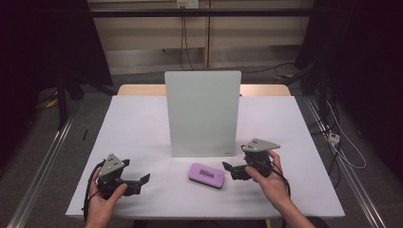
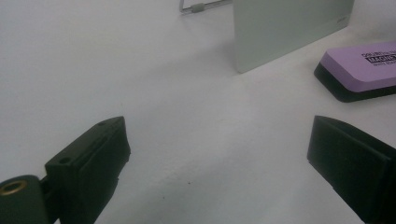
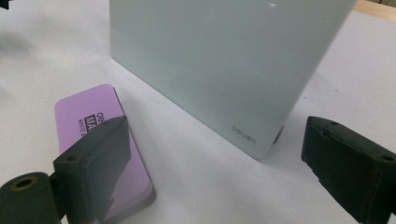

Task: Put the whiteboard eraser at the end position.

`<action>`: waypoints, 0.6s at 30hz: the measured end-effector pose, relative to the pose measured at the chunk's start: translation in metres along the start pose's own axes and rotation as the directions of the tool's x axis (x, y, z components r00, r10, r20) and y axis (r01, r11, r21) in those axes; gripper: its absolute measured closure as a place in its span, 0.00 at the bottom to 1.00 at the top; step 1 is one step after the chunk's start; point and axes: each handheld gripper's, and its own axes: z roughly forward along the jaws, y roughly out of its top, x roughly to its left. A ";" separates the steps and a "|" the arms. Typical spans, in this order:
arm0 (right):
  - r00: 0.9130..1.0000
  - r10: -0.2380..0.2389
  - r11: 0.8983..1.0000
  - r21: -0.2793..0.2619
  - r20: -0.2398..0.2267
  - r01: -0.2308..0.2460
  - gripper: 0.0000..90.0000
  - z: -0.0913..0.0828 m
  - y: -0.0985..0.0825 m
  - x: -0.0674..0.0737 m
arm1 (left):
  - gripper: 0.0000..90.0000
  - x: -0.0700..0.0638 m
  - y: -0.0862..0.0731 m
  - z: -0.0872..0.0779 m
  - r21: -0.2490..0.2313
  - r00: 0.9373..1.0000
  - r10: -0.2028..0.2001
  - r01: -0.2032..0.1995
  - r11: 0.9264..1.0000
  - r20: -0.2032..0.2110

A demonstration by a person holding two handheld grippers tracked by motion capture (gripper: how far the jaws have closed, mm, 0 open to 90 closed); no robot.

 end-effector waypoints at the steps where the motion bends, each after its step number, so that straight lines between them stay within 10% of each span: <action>1: 1.000 0.006 1.000 -0.006 0.006 -0.006 0.09 -0.002 -0.001 -0.001 | 0.06 0.000 0.000 0.000 0.000 1.000 -0.002 0.002 1.000 0.001; 18: 0.993 0.077 0.997 -0.038 0.088 -0.074 0.07 -0.027 -0.027 -0.020 | 0.06 0.000 0.000 0.000 -0.008 1.000 -0.003 0.003 1.000 -0.002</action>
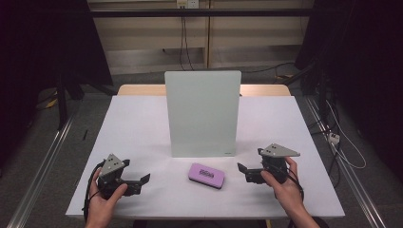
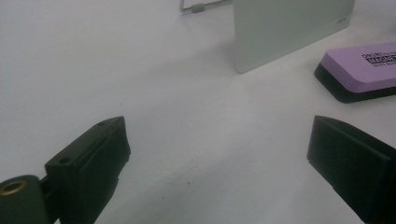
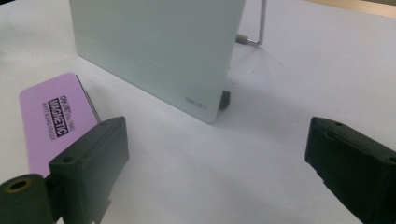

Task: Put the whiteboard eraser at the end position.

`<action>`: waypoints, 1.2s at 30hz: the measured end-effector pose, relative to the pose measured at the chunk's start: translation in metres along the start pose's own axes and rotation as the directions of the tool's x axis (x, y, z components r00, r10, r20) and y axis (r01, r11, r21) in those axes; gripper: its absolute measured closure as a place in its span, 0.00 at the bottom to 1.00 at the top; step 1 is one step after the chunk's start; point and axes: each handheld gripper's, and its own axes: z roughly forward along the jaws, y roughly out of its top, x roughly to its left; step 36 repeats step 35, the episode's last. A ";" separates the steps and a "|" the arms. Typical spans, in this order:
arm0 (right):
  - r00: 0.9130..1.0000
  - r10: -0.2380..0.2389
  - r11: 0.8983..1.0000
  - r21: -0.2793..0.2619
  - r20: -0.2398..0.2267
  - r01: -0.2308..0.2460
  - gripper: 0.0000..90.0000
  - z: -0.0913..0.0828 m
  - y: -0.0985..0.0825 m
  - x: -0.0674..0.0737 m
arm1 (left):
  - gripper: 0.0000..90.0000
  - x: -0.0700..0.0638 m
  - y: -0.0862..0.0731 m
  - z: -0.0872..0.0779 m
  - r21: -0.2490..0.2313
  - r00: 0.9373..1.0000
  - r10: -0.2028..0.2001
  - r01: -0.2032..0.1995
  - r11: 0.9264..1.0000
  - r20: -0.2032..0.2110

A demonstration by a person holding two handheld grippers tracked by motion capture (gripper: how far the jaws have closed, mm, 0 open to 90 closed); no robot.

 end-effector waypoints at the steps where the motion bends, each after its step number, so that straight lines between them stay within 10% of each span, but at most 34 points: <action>1: 1.000 0.006 1.000 0.001 0.006 -0.006 0.07 -0.001 -0.003 -0.002 | 0.06 0.000 0.000 0.000 -0.001 1.000 -0.004 0.004 1.000 0.000; 36: 0.992 0.059 0.997 -0.054 0.110 -0.054 0.08 -0.026 -0.037 -0.018 | 0.07 0.003 0.002 -0.003 -0.013 1.000 -0.014 0.014 1.000 -0.015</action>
